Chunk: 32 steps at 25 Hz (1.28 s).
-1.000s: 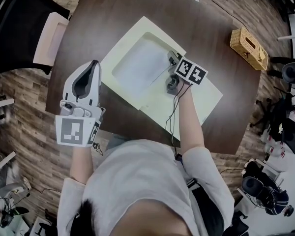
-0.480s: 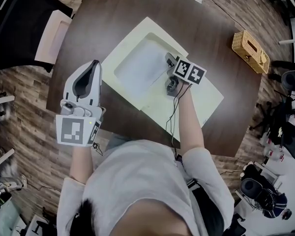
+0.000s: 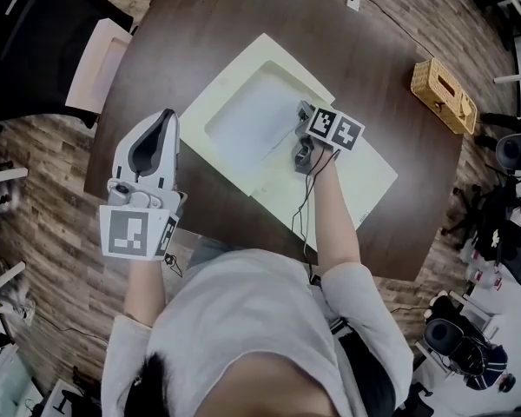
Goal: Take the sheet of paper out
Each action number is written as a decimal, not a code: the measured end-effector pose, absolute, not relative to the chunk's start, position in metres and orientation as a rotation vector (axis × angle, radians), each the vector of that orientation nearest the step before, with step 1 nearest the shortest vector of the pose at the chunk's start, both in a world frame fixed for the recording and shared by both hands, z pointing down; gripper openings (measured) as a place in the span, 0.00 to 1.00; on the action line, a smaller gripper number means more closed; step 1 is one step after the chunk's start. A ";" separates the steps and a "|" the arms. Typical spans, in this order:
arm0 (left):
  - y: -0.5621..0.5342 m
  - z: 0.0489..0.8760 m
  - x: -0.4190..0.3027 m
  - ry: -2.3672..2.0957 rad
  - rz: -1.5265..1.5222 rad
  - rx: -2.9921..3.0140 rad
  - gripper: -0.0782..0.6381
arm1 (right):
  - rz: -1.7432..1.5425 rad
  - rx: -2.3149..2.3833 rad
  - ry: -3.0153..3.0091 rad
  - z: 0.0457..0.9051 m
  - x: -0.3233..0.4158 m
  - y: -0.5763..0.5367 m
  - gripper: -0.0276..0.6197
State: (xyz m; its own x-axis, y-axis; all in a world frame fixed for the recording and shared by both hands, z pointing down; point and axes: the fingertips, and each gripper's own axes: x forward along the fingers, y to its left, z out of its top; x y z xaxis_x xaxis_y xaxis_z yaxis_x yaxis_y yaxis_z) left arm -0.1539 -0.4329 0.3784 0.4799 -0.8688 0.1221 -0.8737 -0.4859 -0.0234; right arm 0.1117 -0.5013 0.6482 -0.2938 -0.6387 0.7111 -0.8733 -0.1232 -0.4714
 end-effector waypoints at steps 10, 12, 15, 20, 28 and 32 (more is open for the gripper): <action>-0.420 0.369 -0.152 -1.571 0.165 2.689 0.12 | 1.423 1.749 -1.863 0.641 0.135 -0.475 0.06; -0.416 0.366 -0.151 -1.570 0.158 2.696 0.12 | 1.408 1.763 -1.857 0.638 0.140 -0.469 0.06; -0.410 0.361 -0.150 -1.569 0.153 2.705 0.12 | 1.376 1.780 -1.852 0.632 0.148 -0.459 0.06; -0.400 0.355 -0.147 -1.565 0.139 2.721 0.12 | 1.363 1.826 -1.838 0.624 0.164 -0.442 0.06; -0.375 0.344 -0.145 -1.551 0.129 2.759 0.12 | 1.345 1.900 -1.815 0.611 0.184 -0.406 0.06; -0.357 0.338 -0.141 -1.540 0.119 2.781 0.12 | 1.324 1.935 -1.811 0.603 0.194 -0.385 0.06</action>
